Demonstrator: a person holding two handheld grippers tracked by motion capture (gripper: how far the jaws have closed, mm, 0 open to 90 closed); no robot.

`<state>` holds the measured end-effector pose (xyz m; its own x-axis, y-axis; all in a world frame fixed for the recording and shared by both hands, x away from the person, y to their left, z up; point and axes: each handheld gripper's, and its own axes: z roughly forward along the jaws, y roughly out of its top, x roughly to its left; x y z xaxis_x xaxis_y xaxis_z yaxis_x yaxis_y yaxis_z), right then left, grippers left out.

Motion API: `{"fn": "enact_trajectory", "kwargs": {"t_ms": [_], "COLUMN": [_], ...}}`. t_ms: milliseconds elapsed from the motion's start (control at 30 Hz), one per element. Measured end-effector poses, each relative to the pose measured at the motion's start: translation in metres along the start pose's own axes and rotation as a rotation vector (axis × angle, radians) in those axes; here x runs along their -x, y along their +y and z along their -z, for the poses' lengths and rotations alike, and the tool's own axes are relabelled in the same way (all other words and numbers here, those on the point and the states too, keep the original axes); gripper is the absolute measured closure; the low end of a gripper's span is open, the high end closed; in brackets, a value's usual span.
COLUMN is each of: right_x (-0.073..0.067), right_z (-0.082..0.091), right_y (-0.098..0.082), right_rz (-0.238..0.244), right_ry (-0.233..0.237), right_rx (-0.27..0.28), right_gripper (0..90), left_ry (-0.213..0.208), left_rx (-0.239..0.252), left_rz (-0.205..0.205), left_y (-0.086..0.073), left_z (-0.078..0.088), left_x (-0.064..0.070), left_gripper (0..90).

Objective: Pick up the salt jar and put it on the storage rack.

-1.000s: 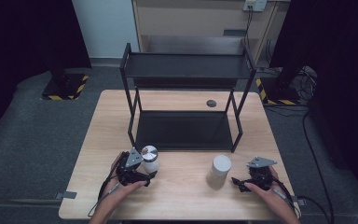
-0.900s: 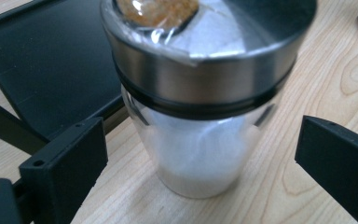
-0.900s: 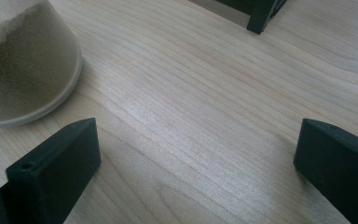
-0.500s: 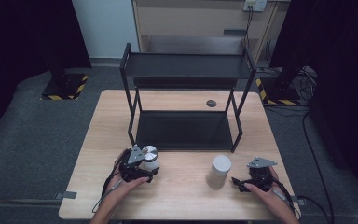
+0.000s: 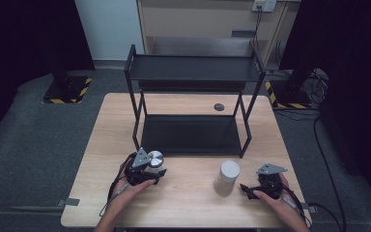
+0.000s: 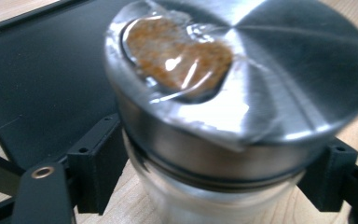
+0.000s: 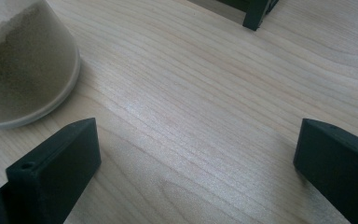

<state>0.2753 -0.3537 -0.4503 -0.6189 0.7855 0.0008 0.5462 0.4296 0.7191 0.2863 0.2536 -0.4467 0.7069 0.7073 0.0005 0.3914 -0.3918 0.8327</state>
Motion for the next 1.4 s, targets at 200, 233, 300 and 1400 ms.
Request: {"fn": "enact_trajectory", "kwargs": {"t_ms": [200, 233, 300, 1400], "right_x": [0.000, 0.000, 0.000, 0.000], "right_z": [0.000, 0.000, 0.000, 0.000], "right_y": [0.000, 0.000, 0.000, 0.000], "right_rz": [0.000, 0.000, -0.001, -0.001], "right_ry": [-0.001, -0.001, -0.001, 0.000], "right_rx": [-0.001, -0.001, -0.001, -0.001], "right_gripper": [1.4, 1.4, 1.4, 1.3], "left_ry": [-0.017, -0.017, -0.020, -0.136], "left_rx": [0.002, 0.002, -0.006, -0.009], "left_rz": [-0.003, -0.003, -0.012, -0.099], "left_y": [0.000, 0.000, 0.002, 0.016], "left_z": [-0.002, -0.002, -0.002, 0.007], "left_x": [-0.002, -0.002, -0.003, -0.006], "left_gripper": [28.7, 29.3, 29.5, 29.8]}}
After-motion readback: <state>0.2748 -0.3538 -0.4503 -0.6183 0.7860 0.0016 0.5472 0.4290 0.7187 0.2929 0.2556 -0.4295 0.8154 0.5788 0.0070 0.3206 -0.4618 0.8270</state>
